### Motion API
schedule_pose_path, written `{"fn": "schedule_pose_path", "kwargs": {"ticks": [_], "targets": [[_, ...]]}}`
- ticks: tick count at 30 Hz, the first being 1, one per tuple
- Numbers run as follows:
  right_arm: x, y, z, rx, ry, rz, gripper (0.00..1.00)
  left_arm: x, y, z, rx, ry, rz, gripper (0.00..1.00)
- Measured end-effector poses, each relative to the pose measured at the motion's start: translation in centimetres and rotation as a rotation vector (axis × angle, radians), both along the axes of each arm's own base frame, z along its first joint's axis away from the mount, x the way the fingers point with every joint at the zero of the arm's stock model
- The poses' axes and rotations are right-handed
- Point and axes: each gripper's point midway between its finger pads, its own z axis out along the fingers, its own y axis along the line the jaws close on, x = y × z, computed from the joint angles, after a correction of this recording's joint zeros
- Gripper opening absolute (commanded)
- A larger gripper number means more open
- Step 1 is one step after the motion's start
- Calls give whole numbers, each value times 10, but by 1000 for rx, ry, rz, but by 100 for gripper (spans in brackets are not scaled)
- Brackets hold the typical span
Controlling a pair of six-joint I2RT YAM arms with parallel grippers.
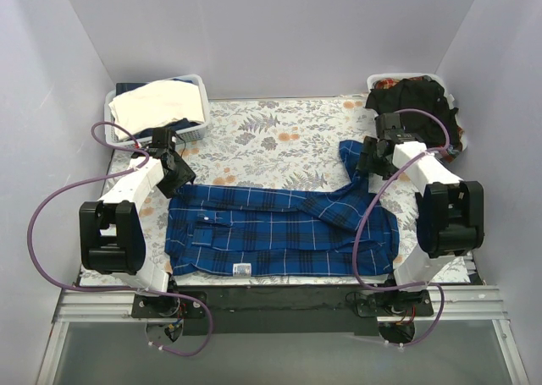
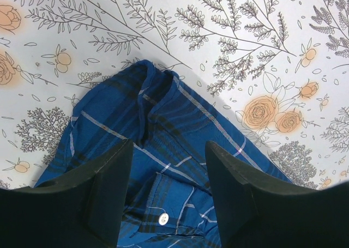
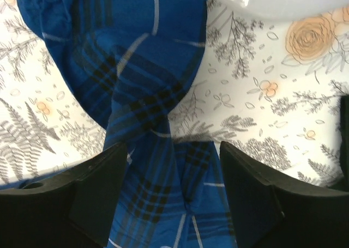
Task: Fold and stack the long sleeve shirts
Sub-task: Fold the shirt
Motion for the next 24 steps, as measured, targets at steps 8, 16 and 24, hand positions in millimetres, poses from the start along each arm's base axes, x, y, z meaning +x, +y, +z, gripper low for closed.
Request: {"fn": "schedule_pose_path", "kwargs": {"ticks": [8,16,24], "targets": [[15,8,-31,28,38,11,73,0,-3,0,-12,2,-12,55],[23,22,-52,88,52,28,2,-1,-3,0,-13,4,-19,55],[24,31,-49,93,33,43,1,-3,-5,-1,-22,11,-27,54]]}}
